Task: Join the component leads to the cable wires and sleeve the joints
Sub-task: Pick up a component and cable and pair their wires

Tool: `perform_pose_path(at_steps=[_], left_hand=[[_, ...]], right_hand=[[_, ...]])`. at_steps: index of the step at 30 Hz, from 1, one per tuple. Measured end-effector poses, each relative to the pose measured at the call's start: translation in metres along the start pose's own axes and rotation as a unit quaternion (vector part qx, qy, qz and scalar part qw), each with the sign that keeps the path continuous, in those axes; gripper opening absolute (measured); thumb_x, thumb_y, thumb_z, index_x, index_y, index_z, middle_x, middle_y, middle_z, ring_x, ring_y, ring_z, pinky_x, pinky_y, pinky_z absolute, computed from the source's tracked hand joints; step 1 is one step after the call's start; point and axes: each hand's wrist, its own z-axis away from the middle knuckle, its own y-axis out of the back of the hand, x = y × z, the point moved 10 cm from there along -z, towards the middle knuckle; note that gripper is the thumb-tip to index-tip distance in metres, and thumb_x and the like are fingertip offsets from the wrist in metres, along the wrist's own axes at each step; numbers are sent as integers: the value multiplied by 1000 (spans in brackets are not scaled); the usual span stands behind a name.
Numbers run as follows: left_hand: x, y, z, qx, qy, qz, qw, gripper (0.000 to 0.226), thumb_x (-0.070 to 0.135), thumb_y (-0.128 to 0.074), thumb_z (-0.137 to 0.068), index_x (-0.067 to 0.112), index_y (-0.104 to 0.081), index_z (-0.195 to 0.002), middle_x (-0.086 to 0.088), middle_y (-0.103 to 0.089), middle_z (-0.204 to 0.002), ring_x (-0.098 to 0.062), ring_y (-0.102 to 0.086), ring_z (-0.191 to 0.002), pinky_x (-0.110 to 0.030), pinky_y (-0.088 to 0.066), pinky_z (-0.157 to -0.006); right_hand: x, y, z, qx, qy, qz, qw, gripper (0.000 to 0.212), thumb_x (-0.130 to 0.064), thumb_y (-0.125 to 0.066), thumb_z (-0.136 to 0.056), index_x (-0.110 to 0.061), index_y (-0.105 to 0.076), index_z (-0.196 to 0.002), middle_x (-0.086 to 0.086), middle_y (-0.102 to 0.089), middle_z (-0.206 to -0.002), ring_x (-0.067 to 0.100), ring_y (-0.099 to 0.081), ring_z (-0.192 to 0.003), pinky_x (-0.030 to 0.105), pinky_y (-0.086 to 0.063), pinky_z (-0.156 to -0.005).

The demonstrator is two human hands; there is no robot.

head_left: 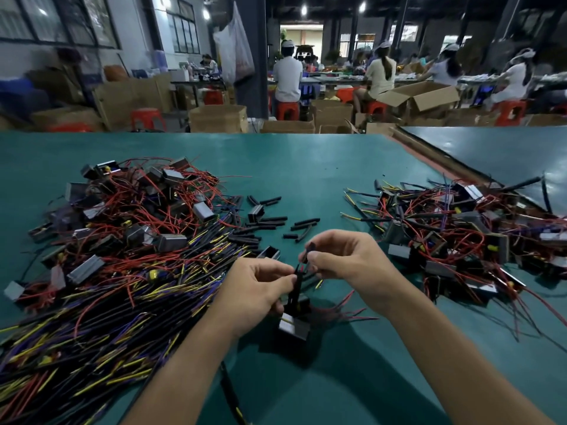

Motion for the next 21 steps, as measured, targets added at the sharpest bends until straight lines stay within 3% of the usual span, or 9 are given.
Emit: perform_pose_path(at_steps=[6,11,15,21], left_hand=[[4,-4,1,1,-5,2,1000,7,-1,-68,-85,-1,-73,-90,-6,-63,-57,-13,-50,-40,-19,-43,-43],[7,-5,5,2,-8,2,1000,9,-3,-67,-86,-6,-71,-93,-16,-61,-64,-11,-48,-38,-19,-42,-44],[7,-5,6,4,3,26,1000,6,-2,-67,-85,0,-72,-87,-19,-58,-67,-10,-47,-38,-17,-44,-43],[7,-3,5,-2,-2,28,1000,7,-1,-68,-85,3,-73,-84,-18,-57,-64,-12,-49,-40,-20,-46,-45]], right_hand=[[7,3,-2,14,-5,-42,999,16,8,-68,-83,-7,-66,-78,13,-74,-78,12,-63,-56,21,-56,-58],[0,-1,0,21,26,-6,999,19,9,-68,-83,-8,-65,-76,24,-69,-84,12,-60,-56,22,-55,-58],[-5,8,0,46,38,2,998,17,8,-68,-83,-7,-66,-76,10,-73,-76,11,-61,-55,22,-55,-60],[2,0,1,13,25,10,1000,16,9,-68,-83,-5,-66,-77,12,-72,-75,11,-58,-52,22,-53,-56]])
